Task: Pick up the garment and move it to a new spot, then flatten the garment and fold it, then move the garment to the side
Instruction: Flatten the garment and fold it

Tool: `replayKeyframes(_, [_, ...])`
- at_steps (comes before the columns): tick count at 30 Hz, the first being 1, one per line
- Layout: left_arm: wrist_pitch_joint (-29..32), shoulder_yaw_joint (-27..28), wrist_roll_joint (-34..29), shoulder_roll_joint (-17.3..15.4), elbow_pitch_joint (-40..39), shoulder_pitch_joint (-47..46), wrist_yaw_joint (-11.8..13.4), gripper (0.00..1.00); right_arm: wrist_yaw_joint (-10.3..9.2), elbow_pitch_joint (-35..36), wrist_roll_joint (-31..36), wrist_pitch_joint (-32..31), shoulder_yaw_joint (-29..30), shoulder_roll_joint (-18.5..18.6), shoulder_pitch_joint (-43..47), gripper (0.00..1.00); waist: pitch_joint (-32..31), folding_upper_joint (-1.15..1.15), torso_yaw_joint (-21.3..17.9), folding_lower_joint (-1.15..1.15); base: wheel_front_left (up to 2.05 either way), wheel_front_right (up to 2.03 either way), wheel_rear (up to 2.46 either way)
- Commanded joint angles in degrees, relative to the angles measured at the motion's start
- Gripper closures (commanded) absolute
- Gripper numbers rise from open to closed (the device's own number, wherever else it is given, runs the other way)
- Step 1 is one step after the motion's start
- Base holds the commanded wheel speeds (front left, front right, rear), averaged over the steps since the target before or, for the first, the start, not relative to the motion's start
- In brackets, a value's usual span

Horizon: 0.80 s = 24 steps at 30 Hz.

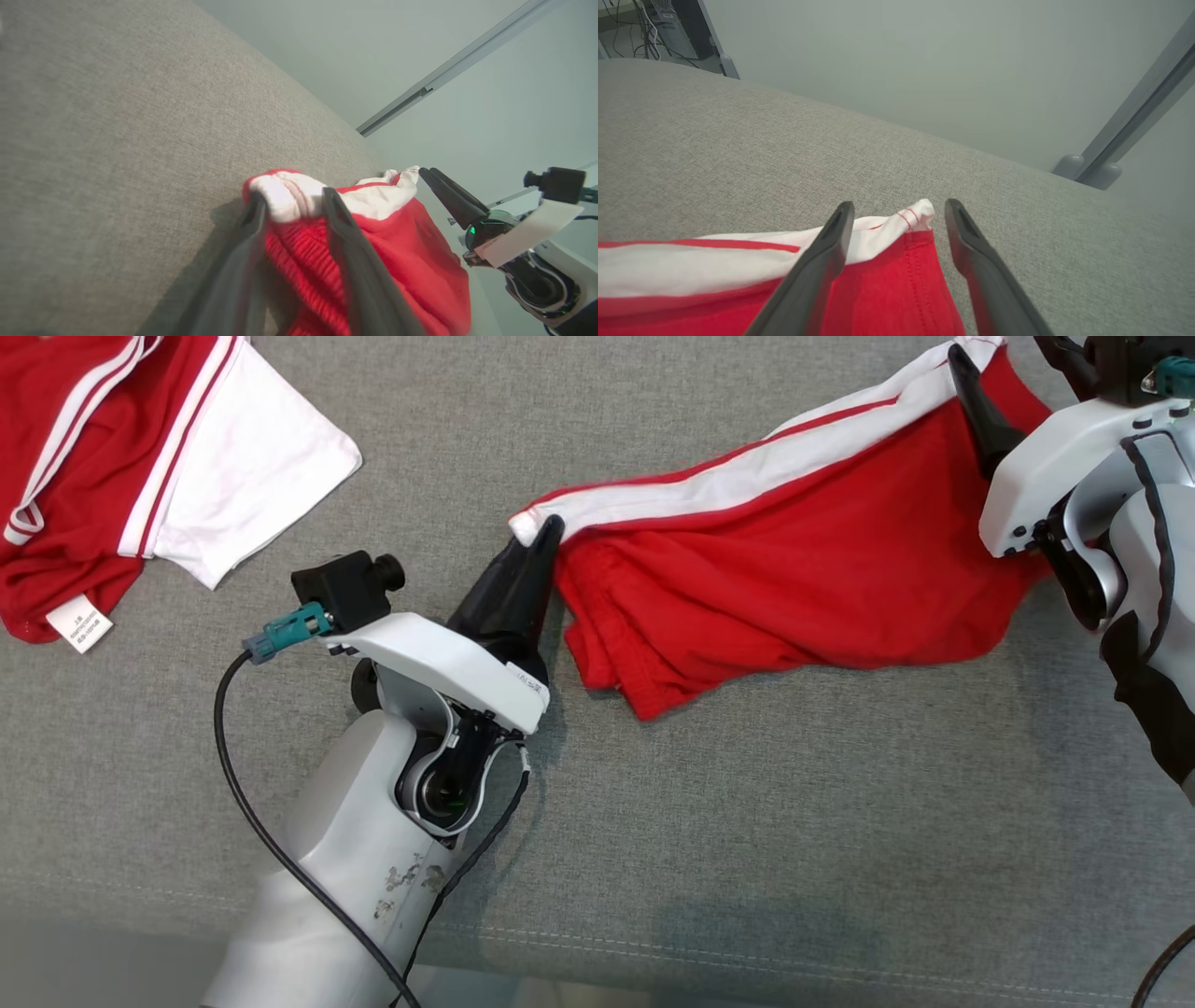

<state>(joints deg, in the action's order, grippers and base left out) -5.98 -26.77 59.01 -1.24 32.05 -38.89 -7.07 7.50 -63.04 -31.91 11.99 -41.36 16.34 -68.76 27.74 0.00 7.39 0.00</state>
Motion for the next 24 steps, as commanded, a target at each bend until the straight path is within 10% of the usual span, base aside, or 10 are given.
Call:
replayKeyframes(1, [-0.8,1.4,-0.5,-1.7,0.8,0.0,0.1,0.00,-0.01,1.1,-0.9,1.5,-1.1,-0.2,1.0,0.00,-0.8,0.00,-0.6,0.00,0.00,0.00,0.00])
replayKeyframes(8, [-5.1,1.0,-4.0,-3.2,2.1,1.1,2.2,0.00,-0.01,8.3,-3.5,3.0,-0.8,1.1,5.3,0.00,-3.8,0.00,-2.5,0.00,0.00,0.00,0.00])
replayKeyframes(24, [-9.0,8.6,-26.2,-7.0,-15.8,15.4,12.1,0.00,-0.01,35.6,8.7,3.0,20.2,-2.5,31.5,0.00,-13.6,0.00,-6.7,0.00,0.00,0.00,0.00])
